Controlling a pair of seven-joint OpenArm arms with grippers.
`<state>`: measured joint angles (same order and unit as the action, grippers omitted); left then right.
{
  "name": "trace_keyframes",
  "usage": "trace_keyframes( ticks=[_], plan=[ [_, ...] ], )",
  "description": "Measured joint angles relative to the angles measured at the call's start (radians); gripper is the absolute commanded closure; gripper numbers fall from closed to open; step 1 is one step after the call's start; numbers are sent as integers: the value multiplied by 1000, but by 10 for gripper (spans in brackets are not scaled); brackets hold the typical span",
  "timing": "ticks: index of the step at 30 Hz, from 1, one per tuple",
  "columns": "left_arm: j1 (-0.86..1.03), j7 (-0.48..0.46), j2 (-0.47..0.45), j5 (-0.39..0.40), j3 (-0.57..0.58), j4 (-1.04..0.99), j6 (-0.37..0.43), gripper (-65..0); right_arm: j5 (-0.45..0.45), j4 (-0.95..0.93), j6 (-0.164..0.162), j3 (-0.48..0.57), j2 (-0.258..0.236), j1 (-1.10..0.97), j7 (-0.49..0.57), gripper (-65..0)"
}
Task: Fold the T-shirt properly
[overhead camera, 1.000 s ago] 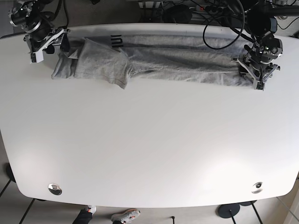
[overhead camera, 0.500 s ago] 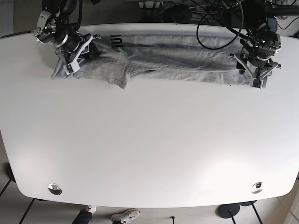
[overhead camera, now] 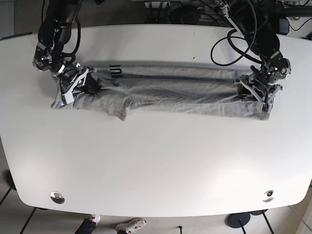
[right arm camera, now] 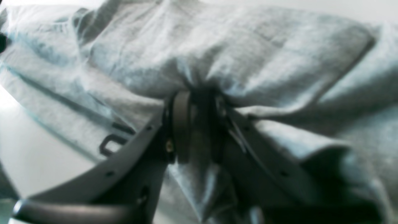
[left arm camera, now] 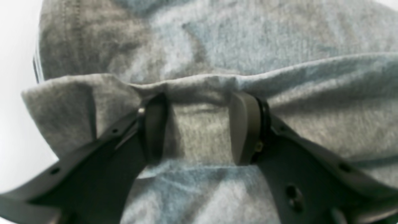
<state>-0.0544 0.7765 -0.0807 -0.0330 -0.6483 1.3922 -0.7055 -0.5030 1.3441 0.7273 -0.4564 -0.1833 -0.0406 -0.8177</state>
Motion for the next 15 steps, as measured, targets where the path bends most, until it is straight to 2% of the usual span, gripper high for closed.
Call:
trace_keyframes(
  ticks=[4,7,8,9,10,12,13,15],
  plan=[
    [-49,22,-29,-6,60,-38,2,-304,15,-25,-5,6,-13,47,-6,-109],
    [-27,75,-17,-42,60,119,2,-292,34,8,-20,6,-14,46,-24,-109],
    [-12,74,-19,-15,51,183,6,-260,38,9,-21,6,-15,46,-24,-109],
    [10,69,-24,60,23,263,5,-218,40,10,-22,5,-17,45,-23,-109],
    [14,71,-24,110,-1,299,5,-221,40,10,-21,5,-18,44,-23,-109],
    [11,74,-33,188,-38,320,5,-288,39,10,-21,5,-18,42,-21,-109],
    [9,126,-49,218,-58,315,4,-360,39,11,-22,5,-16,41,-21,-109],
    [7,152,-69,253,-116,259,6,-418,39,13,-23,5,-16,37,-19,-109]
  ],
)
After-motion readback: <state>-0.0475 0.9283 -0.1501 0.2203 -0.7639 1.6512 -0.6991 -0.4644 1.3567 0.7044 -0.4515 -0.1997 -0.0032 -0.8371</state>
